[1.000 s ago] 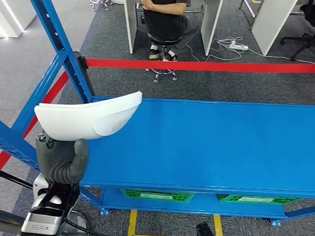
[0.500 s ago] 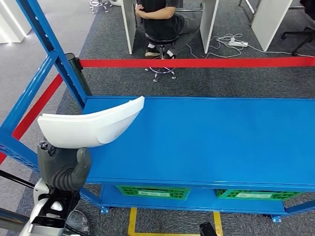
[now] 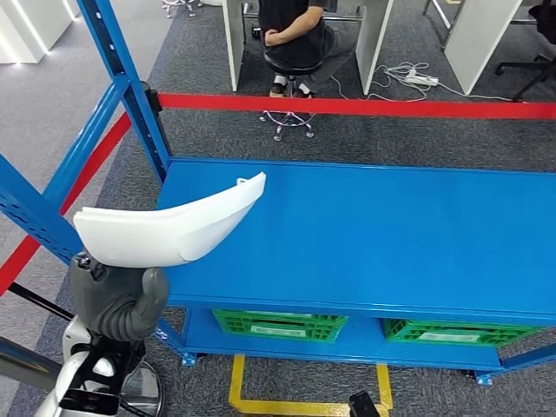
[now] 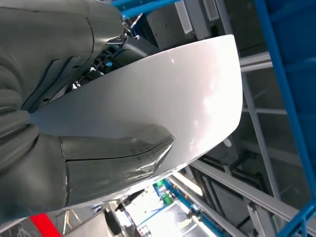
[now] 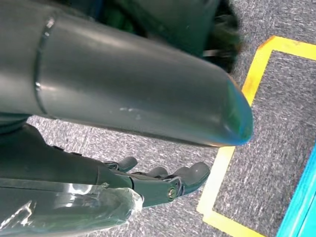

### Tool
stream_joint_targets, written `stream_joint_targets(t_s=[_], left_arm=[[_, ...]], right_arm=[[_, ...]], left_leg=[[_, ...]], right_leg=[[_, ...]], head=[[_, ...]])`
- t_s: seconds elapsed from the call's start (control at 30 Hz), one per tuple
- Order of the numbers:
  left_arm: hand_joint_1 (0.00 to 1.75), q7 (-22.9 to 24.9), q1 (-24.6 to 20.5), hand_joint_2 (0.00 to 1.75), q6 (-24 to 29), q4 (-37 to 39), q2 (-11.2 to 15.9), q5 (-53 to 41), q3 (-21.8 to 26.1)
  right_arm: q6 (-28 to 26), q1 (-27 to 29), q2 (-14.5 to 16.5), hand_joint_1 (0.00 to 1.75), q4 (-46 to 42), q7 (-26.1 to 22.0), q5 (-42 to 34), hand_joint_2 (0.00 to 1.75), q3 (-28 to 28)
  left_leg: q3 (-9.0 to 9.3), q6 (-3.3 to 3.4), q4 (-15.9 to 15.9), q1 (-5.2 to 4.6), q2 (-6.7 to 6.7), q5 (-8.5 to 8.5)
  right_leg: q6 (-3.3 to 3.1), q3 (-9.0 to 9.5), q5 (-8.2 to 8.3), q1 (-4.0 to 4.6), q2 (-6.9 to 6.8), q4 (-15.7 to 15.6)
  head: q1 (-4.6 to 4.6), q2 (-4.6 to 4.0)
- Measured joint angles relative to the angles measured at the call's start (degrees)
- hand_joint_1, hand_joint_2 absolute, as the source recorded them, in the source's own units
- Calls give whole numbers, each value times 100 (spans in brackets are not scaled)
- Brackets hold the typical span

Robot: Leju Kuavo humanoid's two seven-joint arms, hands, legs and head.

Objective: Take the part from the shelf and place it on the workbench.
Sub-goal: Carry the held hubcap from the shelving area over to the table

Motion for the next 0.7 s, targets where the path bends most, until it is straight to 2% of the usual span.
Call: stream_joint_targets(t_s=[0.07,0.1,0.13,0.2,0.23,0.27,0.3,0.37,0.4,0.43,0.47,0.5,0.57,0.6,0.63,0.7], left_arm=[[175,0,-4,175,-4,0,2,-10,-26],[175,0,-8,175,-5,0,3,-15,-37],[175,0,-11,175,-6,0,4,-19,-45],[175,0,-14,175,-8,0,11,-28,-57],[175,0,-14,175,-8,0,15,-30,-60],[175,0,-15,175,-8,0,20,-33,-63],[175,0,-16,175,-8,0,25,-36,-67],[175,0,-13,175,-8,0,33,-42,-79],[175,0,-9,175,-8,0,37,-43,-85],[175,0,-5,175,-8,0,42,-44,-91],[175,0,-2,175,-8,0,48,-44,-98],[175,0,0,175,-8,0,52,-45,-104],[175,0,-8,175,-8,-1,57,-49,-119],[175,-1,-16,175,-8,-2,57,-51,-126],[175,-2,-18,175,-8,-2,58,-52,-131],[175,-4,-5,175,-8,-2,63,-55,-135]], right_arm=[[2,-24,1,0,0,-2,2,0,-1],[3,-35,1,0,0,-3,2,0,-1],[4,-39,2,0,0,-4,3,0,-1],[5,-20,1,0,2,-3,3,0,-3],[7,-13,0,0,3,-3,2,0,-5],[10,-15,-1,0,5,-3,3,0,-9],[16,-24,-1,0,6,-5,4,0,-14],[24,-35,-1,0,7,-8,8,0,-21],[25,-31,-1,0,7,-9,10,0,-24],[22,-25,-1,0,8,-9,11,0,-26],[20,-20,-1,0,8,-9,11,0,-30],[17,-19,-1,0,9,-10,11,0,-33],[16,-23,2,0,9,-14,12,0,-36],[16,-26,4,0,9,-17,13,0,-37],[16,-27,5,0,9,-20,13,0,-37],[16,-21,6,0,11,-22,13,0,-39]], left_leg=[[-51,-43,30,-12,-1,39],[-77,-71,46,-20,0,65],[-102,-100,56,-26,1,97],[-137,-156,60,-21,-1,152],[-162,-186,90,-13,-5,105],[-211,-218,200,-6,-10,-34],[-289,-249,418,4,-14,-259],[-482,-301,1099,25,-17,-785],[-536,-316,1394,34,-16,-951],[-514,-323,1538,41,-16,-1010],[-395,-324,1477,47,-16,-967],[-172,-316,1211,51,-16,-852],[387,-279,420,48,-17,-629],[568,-254,123,42,-18,-580],[648,-224,-37,32,-20,-567],[602,-155,-89,17,-22,-516]], right_leg=[[-32,465,202,3,8,-764],[-64,586,250,8,15,-982],[-101,619,258,19,23,-1062],[-184,569,339,31,19,-1060],[-226,542,384,28,9,-1068],[-272,502,433,21,-3,-1082],[-311,447,489,13,-13,-1094],[-353,320,592,18,-18,-1089],[-353,248,645,20,-21,-1084],[-348,176,695,21,-24,-1079],[-340,108,744,21,-27,-1073],[-331,47,795,20,-27,-1069],[-300,-45,892,29,-21,-1055],[-274,-85,942,36,-20,-1047],[-241,-116,989,41,-24,-1043],[-167,-160,1085,35,-32,-1062]], head=[[-3,0],[-6,0],[-9,0],[-8,0],[-10,0],[-16,0],[-27,0],[-42,0],[-44,0],[-42,0],[-43,0],[-42,0],[-44,0],[-47,0],[-48,0],[-49,0]])
